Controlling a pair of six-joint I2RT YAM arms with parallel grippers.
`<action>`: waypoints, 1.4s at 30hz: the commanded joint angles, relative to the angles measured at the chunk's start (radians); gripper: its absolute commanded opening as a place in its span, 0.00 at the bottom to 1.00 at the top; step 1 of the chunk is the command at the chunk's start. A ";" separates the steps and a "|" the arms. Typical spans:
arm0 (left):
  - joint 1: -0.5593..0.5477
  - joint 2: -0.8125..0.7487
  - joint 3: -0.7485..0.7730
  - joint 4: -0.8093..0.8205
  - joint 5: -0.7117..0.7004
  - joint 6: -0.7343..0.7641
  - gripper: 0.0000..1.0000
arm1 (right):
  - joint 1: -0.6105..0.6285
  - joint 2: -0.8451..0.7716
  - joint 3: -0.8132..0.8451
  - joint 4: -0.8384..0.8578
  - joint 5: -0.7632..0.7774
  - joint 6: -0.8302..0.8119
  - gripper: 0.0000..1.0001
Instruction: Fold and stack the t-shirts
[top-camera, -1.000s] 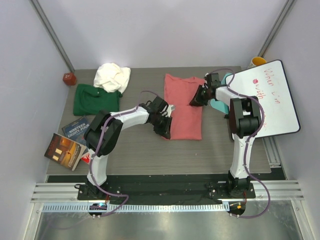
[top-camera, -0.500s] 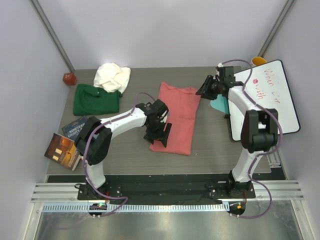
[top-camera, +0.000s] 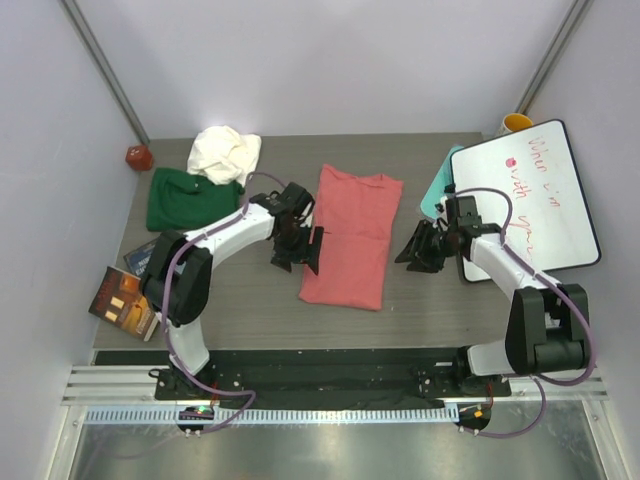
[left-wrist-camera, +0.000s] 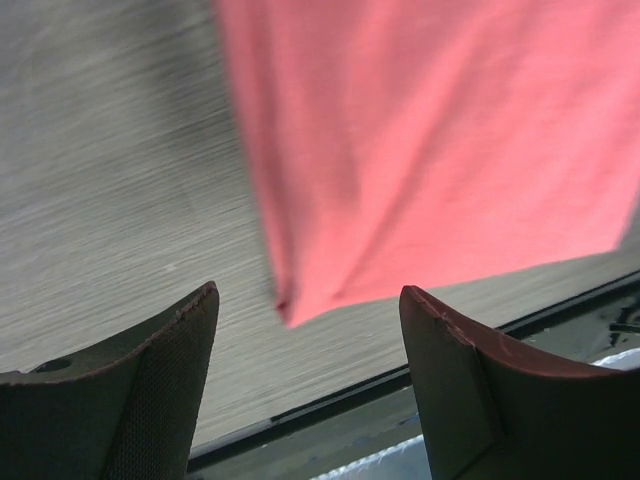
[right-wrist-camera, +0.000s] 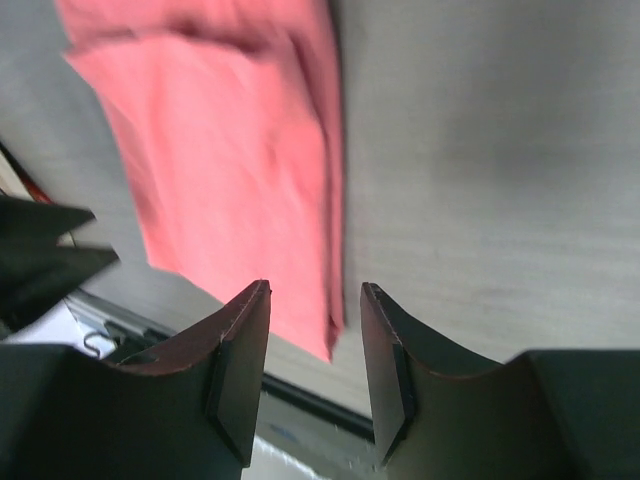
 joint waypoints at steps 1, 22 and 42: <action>0.075 -0.019 -0.102 0.047 0.063 0.007 0.73 | 0.004 -0.095 -0.069 -0.050 -0.056 -0.005 0.47; 0.100 0.051 -0.218 0.121 0.195 0.084 0.73 | 0.200 0.026 -0.235 0.092 -0.099 0.087 0.49; 0.121 0.069 -0.211 0.115 0.220 0.104 0.71 | 0.243 0.213 -0.184 0.187 -0.053 0.121 0.51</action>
